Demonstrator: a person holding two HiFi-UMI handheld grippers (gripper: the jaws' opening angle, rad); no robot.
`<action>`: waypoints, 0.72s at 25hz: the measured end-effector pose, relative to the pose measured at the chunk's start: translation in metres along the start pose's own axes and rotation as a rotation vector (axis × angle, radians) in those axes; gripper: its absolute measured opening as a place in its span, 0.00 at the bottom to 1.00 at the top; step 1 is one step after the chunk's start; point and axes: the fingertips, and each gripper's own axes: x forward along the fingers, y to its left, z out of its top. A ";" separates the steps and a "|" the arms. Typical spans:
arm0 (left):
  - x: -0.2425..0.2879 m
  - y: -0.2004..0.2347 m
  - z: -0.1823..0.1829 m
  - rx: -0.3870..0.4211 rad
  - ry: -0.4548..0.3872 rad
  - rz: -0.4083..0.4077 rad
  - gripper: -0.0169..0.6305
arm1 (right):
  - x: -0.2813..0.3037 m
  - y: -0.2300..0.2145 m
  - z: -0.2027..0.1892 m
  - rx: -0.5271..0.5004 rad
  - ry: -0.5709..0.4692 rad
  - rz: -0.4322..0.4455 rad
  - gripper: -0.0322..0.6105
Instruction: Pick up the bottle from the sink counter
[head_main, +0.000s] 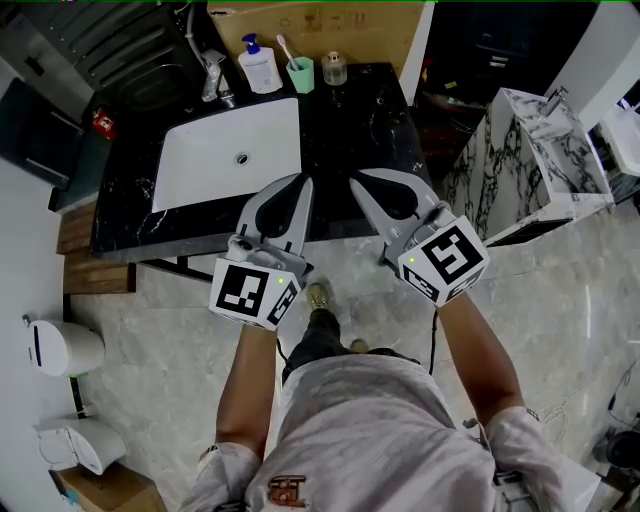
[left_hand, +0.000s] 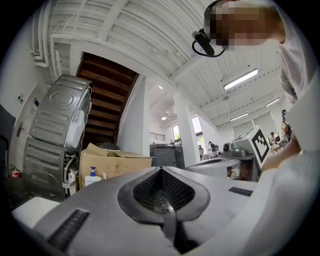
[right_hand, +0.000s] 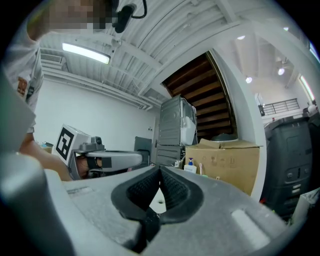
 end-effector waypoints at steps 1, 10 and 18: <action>0.006 0.007 -0.001 0.000 -0.002 -0.003 0.03 | 0.007 -0.006 -0.001 -0.001 0.002 -0.004 0.05; 0.060 0.076 -0.012 -0.009 -0.004 -0.056 0.03 | 0.081 -0.056 -0.011 -0.006 0.038 -0.055 0.05; 0.104 0.133 -0.021 -0.035 -0.004 -0.120 0.03 | 0.144 -0.099 -0.017 -0.005 0.064 -0.121 0.05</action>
